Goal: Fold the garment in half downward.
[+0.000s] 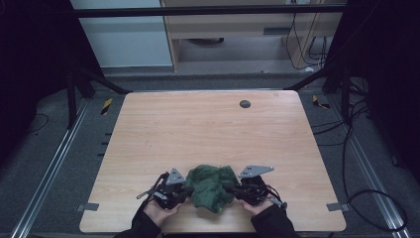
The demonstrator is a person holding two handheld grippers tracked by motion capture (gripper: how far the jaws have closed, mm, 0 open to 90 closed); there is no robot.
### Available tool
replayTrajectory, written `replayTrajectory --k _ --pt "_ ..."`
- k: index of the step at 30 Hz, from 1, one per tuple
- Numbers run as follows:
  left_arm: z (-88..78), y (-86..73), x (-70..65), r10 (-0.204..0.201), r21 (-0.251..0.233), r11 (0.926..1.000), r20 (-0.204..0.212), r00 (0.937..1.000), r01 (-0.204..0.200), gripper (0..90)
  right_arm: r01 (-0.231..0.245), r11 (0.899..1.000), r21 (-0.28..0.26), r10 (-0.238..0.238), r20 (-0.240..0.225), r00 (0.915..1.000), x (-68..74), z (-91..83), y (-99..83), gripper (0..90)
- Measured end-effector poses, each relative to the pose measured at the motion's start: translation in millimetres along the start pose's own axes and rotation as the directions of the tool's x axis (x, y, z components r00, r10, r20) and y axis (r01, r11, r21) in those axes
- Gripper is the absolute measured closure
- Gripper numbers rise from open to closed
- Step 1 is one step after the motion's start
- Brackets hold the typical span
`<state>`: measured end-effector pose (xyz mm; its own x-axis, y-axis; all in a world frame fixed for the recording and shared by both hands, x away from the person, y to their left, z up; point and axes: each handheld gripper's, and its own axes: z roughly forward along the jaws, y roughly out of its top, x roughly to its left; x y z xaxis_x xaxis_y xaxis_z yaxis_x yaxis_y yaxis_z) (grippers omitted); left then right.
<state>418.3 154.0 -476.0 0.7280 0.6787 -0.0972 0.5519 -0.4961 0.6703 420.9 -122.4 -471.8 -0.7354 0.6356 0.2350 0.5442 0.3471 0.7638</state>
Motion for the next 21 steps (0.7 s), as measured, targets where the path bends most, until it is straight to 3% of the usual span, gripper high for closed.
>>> replayTrajectory --k 5,12,21 --pt "5.4 -1.7 -0.6 0.007 0.017 0.9998 -0.005 1.0 -0.007 89.9 -0.002 1.0 0.024 0.001 0.018 0.9998 -3.4 4.9 -3.8 89.9" --pt "2.9 -1.0 0.0 0.004 -0.001 1.0 -0.011 0.9999 -0.004 89.8 0.007 0.999 0.034 -0.008 0.03 0.9995 -4.2 7.1 -5.0 89.8" --pt "-23.7 2.7 11.0 -0.033 -0.095 0.995 -0.04 0.9987 0.029 82.9 -0.006 0.999 -0.053 0.01 0.063 0.998 -8.8 -11.8 4.2 84.8"
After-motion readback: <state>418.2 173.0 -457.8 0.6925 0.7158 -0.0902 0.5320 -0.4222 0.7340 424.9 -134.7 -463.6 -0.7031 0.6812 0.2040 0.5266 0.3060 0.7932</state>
